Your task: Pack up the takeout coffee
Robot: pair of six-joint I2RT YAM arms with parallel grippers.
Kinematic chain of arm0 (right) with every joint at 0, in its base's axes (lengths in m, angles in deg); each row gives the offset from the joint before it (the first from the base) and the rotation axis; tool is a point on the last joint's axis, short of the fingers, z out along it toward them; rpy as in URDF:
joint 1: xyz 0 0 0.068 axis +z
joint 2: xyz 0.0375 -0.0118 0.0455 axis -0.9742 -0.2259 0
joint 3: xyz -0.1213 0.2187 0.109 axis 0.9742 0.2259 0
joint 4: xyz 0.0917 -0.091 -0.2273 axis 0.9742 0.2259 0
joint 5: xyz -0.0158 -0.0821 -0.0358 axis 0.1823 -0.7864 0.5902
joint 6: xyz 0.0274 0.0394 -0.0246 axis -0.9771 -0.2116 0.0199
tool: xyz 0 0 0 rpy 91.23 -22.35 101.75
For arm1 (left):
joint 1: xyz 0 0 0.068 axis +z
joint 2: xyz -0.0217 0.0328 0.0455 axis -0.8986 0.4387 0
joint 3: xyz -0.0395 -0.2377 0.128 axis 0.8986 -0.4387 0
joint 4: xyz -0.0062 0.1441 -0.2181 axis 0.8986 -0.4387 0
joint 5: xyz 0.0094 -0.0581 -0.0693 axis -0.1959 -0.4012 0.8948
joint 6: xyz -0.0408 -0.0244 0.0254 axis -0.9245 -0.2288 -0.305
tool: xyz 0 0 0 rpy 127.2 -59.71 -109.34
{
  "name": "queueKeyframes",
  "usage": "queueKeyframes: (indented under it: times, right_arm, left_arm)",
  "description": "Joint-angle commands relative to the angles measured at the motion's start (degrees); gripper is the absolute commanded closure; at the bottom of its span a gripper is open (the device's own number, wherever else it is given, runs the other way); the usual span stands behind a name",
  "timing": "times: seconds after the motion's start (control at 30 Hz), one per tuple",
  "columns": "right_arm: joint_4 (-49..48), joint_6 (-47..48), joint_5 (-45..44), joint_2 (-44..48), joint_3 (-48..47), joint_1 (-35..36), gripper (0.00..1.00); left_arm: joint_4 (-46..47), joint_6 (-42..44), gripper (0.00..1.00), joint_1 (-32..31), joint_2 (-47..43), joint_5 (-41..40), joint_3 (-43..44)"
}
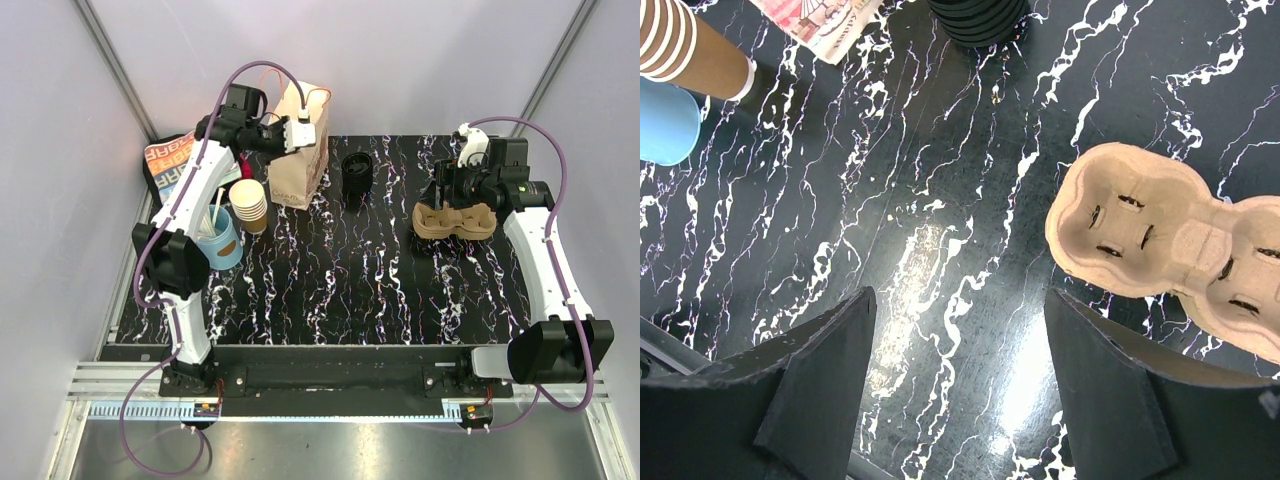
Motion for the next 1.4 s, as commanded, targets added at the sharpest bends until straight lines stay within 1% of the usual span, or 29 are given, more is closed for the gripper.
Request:
queueKeyframes:
  times: [0.0,0.2,0.5,0.8,0.9,1.1,1.33,1.37]
  right_arm:
    - [-2.34,-0.38,-0.35,2.04,-0.05,0.19,0.25]
    - [-2.43,-0.38,0.00,2.22,0.04,0.11,0.25]
    - [-2.69,-0.47,0.52,2.31,0.30,0.28,0.25]
    - [-2.69,0.06,0.00,2.84,0.91,0.19,0.25]
    - [-2.78,-0.29,-2.45,2.05,0.57,0.19,0.25]
    - [-2.26,0.24,-10.72,-0.93,0.04,0.19,0.25]
    - [-1.20,0.59,-23.97,-7.00,-0.40,0.11,0.24]
    - [-1.20,0.94,-24.69,-7.62,-0.40,0.10,0.24]
  left_arm:
    - [1.17,-2.66,0.93,-1.26,-3.13,-1.32,-0.39]
    - [1.26,-5.74,0.93,-3.02,-5.76,-4.58,-1.61]
    - [1.87,-9.53,0.93,-5.56,-11.56,-4.93,-7.06]
    - [-0.15,-12.25,0.94,-8.55,-16.92,-4.49,-11.90]
    - [-1.72,-13.57,0.94,-9.96,-19.20,-4.14,-13.30]
    - [-5.15,-14.80,0.94,-13.39,-23.69,-4.14,-16.29]
    - [-7.88,-17.08,0.94,-17.43,-27.47,-5.28,-18.75]
    - [-7.88,-17.35,0.94,-17.78,-28.17,-5.46,-19.10]
